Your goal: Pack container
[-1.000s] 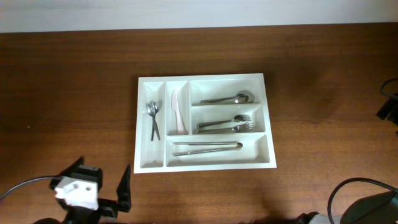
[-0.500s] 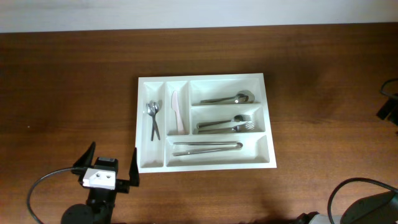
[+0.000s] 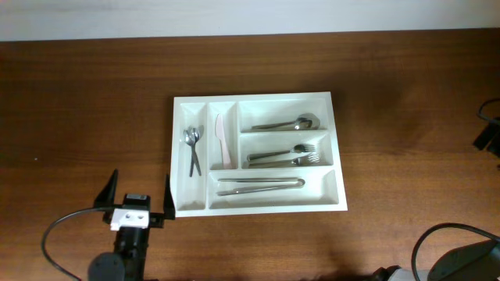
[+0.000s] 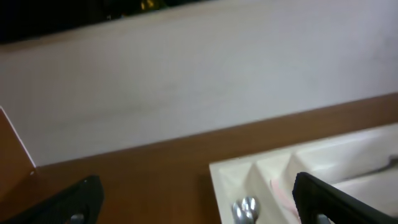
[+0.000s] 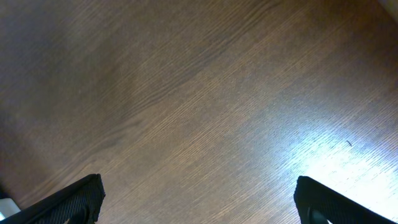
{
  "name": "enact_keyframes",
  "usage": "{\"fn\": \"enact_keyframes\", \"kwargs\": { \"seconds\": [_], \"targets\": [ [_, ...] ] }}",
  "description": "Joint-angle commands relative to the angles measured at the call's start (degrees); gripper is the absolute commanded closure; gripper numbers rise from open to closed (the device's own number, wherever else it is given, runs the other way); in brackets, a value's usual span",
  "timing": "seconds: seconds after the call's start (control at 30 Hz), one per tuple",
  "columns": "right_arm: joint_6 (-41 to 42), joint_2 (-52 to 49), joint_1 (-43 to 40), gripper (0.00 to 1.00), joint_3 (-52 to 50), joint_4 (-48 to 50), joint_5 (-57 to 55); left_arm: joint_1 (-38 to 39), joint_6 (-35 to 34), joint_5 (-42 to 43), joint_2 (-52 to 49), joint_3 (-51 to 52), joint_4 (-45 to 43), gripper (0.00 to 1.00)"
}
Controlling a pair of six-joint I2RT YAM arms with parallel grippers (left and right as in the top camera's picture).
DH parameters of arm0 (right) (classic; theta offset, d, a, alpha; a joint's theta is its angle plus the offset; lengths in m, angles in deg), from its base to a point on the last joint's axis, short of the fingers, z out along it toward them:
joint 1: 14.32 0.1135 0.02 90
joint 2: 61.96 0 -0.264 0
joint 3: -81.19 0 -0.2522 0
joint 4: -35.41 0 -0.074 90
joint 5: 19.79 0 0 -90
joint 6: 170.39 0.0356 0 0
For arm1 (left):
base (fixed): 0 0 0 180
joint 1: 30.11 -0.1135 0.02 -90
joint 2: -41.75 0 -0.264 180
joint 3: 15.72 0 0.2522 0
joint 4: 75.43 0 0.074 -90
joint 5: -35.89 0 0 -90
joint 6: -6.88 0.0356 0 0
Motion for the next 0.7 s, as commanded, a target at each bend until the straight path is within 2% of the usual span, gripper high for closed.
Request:
{"fn": "enact_keyframes", "kwargs": {
  "seconds": [0.0,0.3,0.67],
  "targets": [
    [0.50,0.15,-0.20,0.01,-0.13,0.00,0.31,-0.28,1.14,-0.68,0.52,3.30,-0.22,0.01],
    [0.50,0.15,-0.20,0.01,-0.13,0.00,0.31,-0.28,1.14,-1.29,0.55,8.39,-1.64,0.01],
    [0.50,0.15,-0.20,0.01,-0.13,0.00,0.31,-0.35,1.16,-1.92,0.57,8.61,-1.88,0.01]
  ]
}}
